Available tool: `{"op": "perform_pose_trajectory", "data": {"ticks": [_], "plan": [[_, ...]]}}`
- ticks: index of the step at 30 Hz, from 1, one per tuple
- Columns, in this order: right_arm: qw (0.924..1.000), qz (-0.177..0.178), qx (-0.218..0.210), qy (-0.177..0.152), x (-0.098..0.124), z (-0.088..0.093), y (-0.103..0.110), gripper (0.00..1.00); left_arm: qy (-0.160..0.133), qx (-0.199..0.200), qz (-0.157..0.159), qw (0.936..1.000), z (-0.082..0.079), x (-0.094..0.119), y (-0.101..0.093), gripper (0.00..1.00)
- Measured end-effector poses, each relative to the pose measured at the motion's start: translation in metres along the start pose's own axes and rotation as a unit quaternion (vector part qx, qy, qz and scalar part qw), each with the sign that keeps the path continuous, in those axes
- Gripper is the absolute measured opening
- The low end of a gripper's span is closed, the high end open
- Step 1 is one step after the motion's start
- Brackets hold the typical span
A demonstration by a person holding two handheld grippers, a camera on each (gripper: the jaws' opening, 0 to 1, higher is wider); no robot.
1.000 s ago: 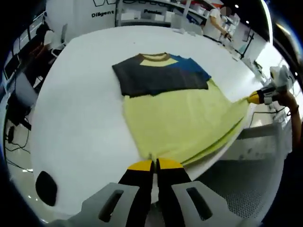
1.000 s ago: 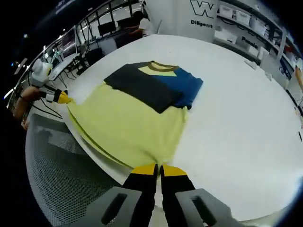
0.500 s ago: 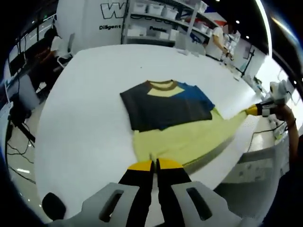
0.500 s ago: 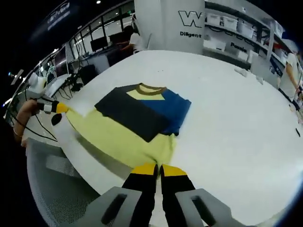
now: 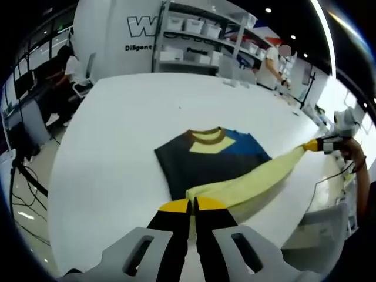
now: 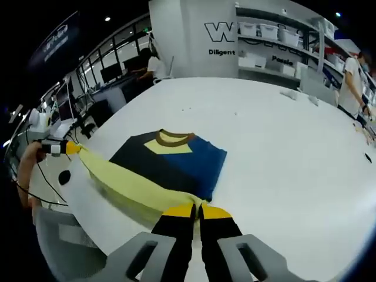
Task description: Fold the garment on the visible template until the final outline fits inside the template.
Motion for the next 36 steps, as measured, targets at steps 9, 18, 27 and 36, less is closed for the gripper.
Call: {"op": "perform_pose_trajectory", "data": {"ticks": [9,18,27,36], "plan": [[0.9996,-0.003,-0.017,-0.023,-0.020,-0.030,-0.010,0.00,-0.018,0.004,-0.008,0.9998,-0.029,-0.024,0.013,0.02],[0.9987,0.006,-0.047,-0.018,-0.050,-0.051,-0.023,0.00,-0.030,0.041,-0.004,0.9987,-0.051,-0.059,0.031,0.02],[0.9984,0.024,-0.049,-0.016,-0.085,-0.070,-0.032,0.00,-0.023,0.051,-0.027,0.9981,-0.058,-0.095,0.043,0.02],[0.9986,0.051,-0.012,0.003,-0.123,-0.072,-0.034,0.00,-0.001,0.042,-0.048,0.9980,-0.045,-0.132,0.057,0.02]]}}
Point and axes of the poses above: the point that each gripper's makers call its tool centre point, and the gripper's own axes: x roughly backward along the fingers, y roughly to its left, z roughly out of its underside, the point moved 10 cm from there along x, roughly backward along the fingers, and after that the axes turned 3 degrees about -y, right-handed, at the moved point
